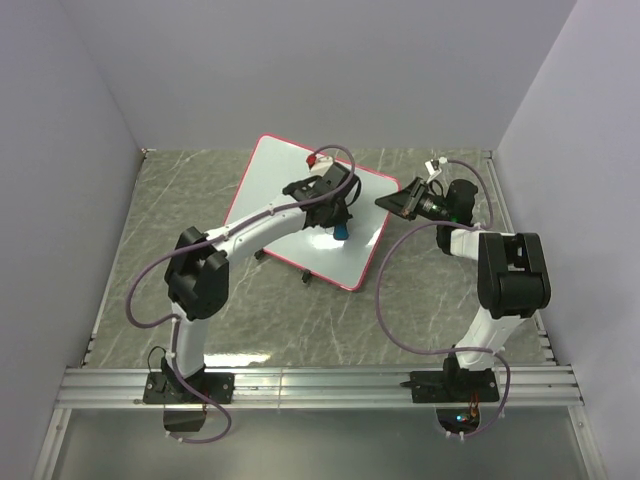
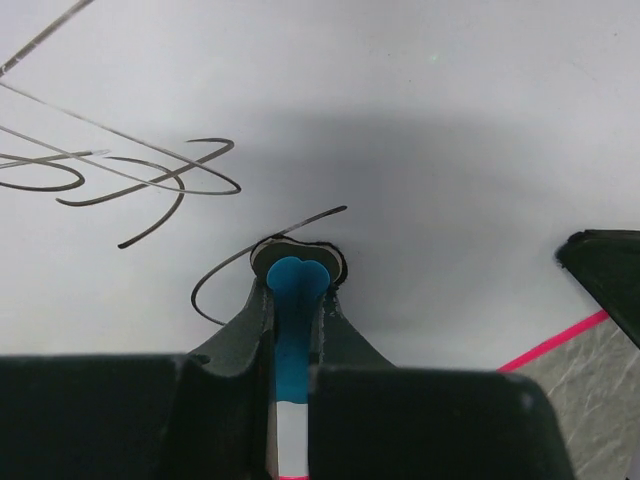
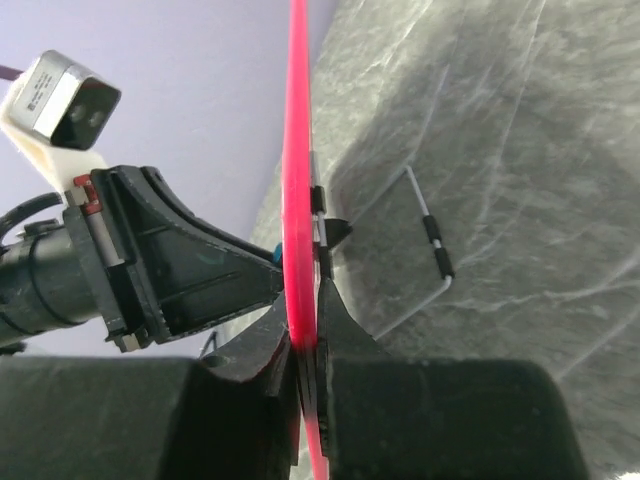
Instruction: Erase the whiteboard
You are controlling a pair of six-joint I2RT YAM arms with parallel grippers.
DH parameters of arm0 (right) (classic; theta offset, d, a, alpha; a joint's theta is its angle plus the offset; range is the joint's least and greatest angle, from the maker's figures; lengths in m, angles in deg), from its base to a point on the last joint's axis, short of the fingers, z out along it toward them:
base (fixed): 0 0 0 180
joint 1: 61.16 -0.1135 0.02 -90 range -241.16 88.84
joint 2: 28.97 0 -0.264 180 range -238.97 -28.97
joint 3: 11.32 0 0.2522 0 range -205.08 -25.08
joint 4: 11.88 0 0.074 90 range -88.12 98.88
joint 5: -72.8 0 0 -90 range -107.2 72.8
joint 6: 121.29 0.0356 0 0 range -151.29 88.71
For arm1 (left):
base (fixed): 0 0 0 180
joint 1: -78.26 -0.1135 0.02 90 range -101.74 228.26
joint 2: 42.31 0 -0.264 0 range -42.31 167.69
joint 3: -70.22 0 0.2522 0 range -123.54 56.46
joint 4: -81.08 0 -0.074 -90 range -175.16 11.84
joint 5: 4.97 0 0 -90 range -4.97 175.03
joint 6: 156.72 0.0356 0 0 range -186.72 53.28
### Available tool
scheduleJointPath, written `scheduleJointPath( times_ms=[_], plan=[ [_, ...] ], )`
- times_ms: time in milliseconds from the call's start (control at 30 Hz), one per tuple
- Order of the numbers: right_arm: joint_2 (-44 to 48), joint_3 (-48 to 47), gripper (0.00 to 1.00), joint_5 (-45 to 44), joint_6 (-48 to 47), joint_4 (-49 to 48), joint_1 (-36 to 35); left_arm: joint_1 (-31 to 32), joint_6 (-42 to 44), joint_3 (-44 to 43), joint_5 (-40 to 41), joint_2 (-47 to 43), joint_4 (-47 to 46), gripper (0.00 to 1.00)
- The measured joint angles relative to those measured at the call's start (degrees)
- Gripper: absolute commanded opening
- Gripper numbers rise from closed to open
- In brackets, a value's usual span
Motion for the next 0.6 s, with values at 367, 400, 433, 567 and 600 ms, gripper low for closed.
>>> scheduleJointPath(
  times_ms=[367,400,433,567,600],
  plan=[
    [0.0,0.3,0.0,-0.9,-4.4,2.3,-0.5,-2.4,-0.9,15.7,1.4,-5.7,-15.5,0.0],
    [0.0,0.3,0.0,-0.8,-4.5,2.4,-0.5,-3.8,-0.9,18.6,1.6,-7.2,-17.0,0.0],
    [0.0,0.3,0.0,-0.8,-4.7,2.5,-0.5,-5.3,-0.8,21.5,1.5,-8.5,-19.3,0.0],
    [0.1,0.2,0.0,-0.6,-5.1,2.8,-0.6,-13.7,-0.6,31.4,1.9,-12.4,-26.4,0.0],
    [0.2,0.1,0.0,-0.6,-5.3,2.7,-0.6,-15.3,-0.3,32.6,2.5,-12.4,-27.8,0.0]
  ],
)
